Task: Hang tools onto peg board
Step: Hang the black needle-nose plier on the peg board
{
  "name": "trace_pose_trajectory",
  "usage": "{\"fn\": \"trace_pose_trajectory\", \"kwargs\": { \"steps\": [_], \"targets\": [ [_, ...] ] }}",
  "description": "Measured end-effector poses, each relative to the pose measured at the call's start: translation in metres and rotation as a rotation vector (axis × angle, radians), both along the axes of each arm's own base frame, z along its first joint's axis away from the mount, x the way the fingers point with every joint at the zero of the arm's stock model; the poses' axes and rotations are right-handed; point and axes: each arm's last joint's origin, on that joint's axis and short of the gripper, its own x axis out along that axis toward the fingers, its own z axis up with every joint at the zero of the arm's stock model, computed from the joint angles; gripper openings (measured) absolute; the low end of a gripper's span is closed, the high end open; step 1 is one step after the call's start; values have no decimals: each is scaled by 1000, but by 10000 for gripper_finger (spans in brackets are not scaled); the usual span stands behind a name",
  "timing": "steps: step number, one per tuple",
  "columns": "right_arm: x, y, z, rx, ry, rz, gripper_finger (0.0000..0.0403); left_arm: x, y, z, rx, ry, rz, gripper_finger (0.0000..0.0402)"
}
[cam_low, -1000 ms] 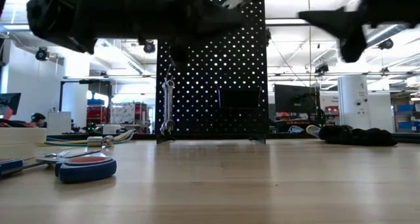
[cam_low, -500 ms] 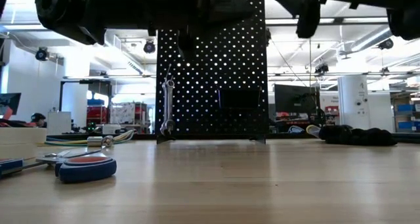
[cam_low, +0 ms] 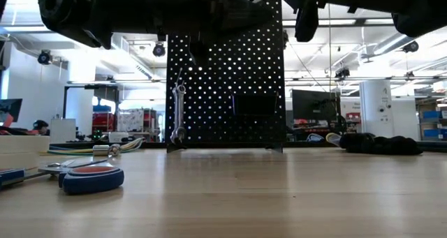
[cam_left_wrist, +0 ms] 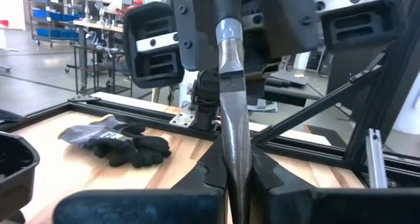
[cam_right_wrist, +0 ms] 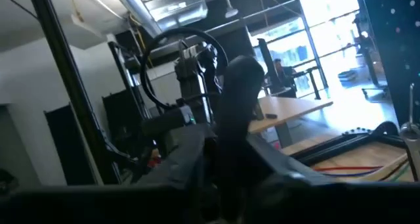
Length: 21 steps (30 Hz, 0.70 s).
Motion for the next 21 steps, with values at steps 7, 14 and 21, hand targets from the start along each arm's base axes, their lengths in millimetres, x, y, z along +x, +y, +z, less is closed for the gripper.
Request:
{"fn": "trace_pose_trajectory", "kwargs": {
  "steps": [7,14,21],
  "targets": [
    [1,1,3,-53,1,-4,18,0,0,1,-1,-3,-4,4],
    [-8,-3,19,-142,74,-27,18,0,0,-4,30,76,-19,27],
    [-29,-32,89,-304,271,-119,18,-1,0,-18,-4,205,-19,68]
  ]
}}
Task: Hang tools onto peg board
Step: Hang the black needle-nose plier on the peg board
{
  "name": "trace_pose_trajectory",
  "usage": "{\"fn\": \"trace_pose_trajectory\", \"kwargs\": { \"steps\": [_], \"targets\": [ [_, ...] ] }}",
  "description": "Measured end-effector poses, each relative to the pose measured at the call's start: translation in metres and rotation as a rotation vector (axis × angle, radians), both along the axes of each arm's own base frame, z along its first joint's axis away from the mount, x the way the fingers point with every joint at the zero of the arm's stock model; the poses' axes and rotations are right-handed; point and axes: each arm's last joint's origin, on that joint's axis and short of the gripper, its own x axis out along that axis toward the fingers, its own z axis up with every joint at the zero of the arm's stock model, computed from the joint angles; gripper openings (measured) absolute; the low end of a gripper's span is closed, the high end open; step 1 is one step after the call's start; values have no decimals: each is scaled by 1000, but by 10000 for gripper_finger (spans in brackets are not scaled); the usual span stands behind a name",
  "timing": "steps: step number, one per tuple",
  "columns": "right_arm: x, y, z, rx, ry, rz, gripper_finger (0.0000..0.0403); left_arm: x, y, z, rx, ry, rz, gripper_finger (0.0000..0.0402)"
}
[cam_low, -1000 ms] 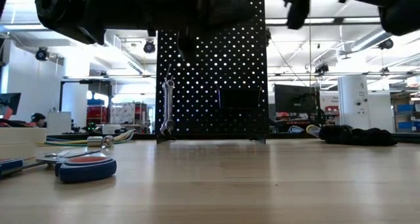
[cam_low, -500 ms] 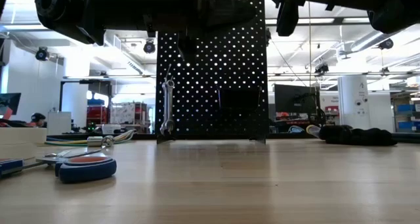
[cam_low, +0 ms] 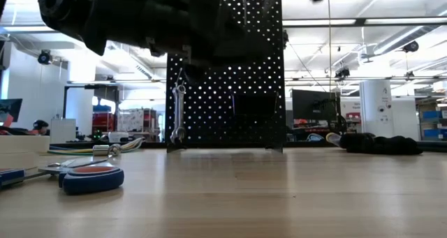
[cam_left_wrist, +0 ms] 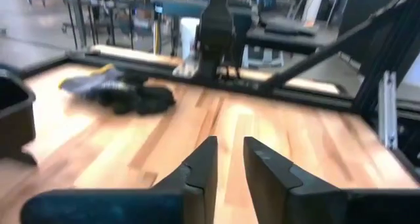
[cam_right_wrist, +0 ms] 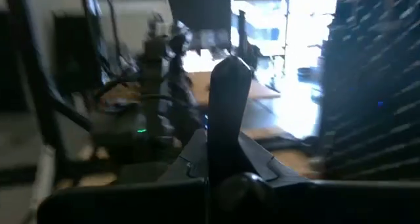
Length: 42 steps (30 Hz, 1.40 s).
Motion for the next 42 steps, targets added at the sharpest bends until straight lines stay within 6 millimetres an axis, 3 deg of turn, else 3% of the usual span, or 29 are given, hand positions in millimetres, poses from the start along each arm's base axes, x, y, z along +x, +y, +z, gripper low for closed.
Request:
{"fn": "trace_pose_trajectory", "kwargs": {
  "steps": [5,10,15,22,28,36,42],
  "targets": [
    [-27,-38,72,-63,103,-47,18,0,-1,-3,0,28,-45,81],
    [-50,-73,142,-131,63,-61,18,0,-1,-3,1,32,-44,82],
    [-48,-109,184,-149,73,-49,18,1,3,-3,1,32,-34,82],
    [-26,-154,205,-158,165,-72,18,0,3,-4,-35,41,-27,82],
    [-18,-172,218,-142,246,-71,18,0,3,-7,-34,67,-24,82],
    [1,-189,199,-85,392,-53,18,0,4,-8,-6,86,-22,82],
    [4,-196,192,-77,431,-59,18,0,4,-9,-6,88,-22,82]
  ]
}}
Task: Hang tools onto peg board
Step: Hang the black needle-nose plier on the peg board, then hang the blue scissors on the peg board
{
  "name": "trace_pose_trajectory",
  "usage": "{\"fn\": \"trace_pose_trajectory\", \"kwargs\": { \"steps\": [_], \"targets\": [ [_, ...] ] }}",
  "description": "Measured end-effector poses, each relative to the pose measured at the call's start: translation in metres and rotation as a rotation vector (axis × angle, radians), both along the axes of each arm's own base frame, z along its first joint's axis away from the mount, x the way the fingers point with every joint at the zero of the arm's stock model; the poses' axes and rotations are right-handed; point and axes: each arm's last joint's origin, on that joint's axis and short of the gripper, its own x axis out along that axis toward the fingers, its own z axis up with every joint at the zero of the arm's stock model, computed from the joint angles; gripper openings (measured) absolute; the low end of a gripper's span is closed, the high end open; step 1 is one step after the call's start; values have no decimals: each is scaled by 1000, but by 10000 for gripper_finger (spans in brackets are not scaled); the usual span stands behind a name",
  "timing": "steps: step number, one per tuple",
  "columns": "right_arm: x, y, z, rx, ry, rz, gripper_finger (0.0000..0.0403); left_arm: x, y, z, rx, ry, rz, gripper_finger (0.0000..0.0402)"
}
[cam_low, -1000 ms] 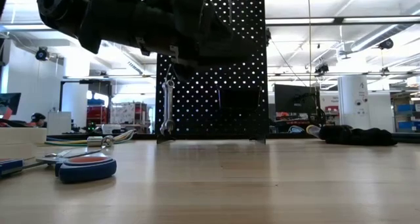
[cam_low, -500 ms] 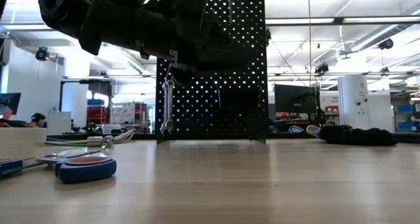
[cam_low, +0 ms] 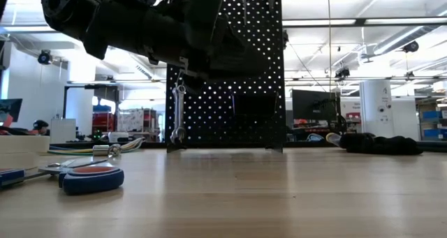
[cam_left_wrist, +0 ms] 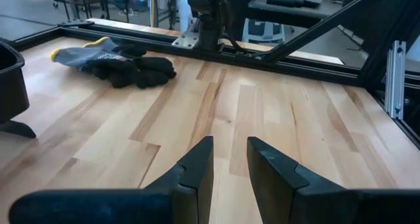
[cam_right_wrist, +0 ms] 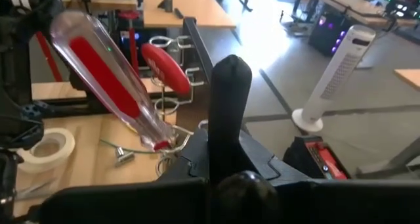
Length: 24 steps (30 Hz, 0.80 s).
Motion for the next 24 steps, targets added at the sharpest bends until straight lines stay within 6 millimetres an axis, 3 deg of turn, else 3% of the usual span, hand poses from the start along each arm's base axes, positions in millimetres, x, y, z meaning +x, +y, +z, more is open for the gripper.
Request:
{"fn": "trace_pose_trajectory", "kwargs": {
  "steps": [6,15,19,24],
  "targets": [
    [-2,-3,-6,34,35,5,27,1,2,0,3,0,6,82],
    [-1,-4,-11,22,55,18,117,1,4,1,-3,-8,27,82],
    [-4,-2,-5,-6,32,21,140,1,4,1,-3,-9,27,82],
    [-19,8,15,-87,-70,22,152,1,4,1,-4,-11,27,82]
  ]
}}
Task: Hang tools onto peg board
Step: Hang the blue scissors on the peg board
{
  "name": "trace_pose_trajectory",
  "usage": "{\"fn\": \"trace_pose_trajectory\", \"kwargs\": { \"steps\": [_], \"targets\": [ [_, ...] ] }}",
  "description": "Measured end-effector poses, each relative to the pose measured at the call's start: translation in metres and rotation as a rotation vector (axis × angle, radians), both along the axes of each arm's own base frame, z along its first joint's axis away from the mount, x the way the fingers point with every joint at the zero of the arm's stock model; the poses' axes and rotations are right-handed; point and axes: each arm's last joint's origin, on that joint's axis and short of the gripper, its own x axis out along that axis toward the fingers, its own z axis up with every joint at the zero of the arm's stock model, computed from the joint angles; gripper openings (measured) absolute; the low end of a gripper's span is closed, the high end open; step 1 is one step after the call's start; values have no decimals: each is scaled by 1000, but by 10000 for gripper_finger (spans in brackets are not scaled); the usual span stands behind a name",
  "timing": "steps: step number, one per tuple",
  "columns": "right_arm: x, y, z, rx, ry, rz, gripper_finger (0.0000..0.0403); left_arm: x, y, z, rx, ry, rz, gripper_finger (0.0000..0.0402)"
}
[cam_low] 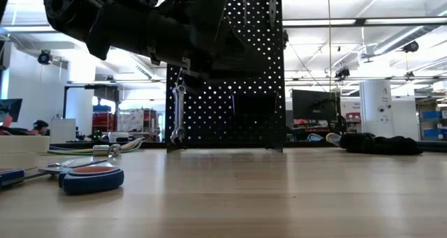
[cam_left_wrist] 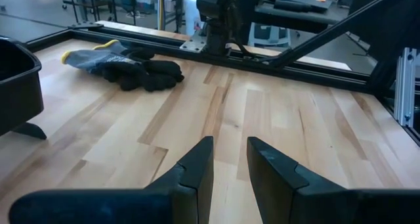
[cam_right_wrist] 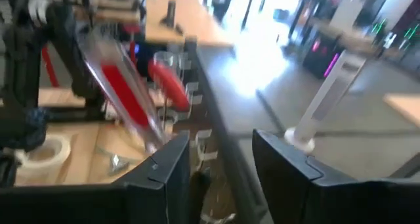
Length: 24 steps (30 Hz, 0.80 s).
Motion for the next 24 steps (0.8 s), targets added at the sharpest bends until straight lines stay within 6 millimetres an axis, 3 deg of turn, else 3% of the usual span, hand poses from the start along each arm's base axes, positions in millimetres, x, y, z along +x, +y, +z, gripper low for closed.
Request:
{"fn": "trace_pose_trajectory", "kwargs": {
  "steps": [7,14,19,24],
  "targets": [
    [-40,28,25,-7,-109,-8,146,-3,-2,4,-7,-5,23,82],
    [-76,63,18,102,-118,32,140,-39,-5,20,6,2,45,82],
    [-83,84,-14,206,-72,104,140,-68,-3,23,-30,118,-59,82],
    [-64,95,-59,330,-72,172,139,-89,-9,21,-102,255,-231,82]
  ]
}}
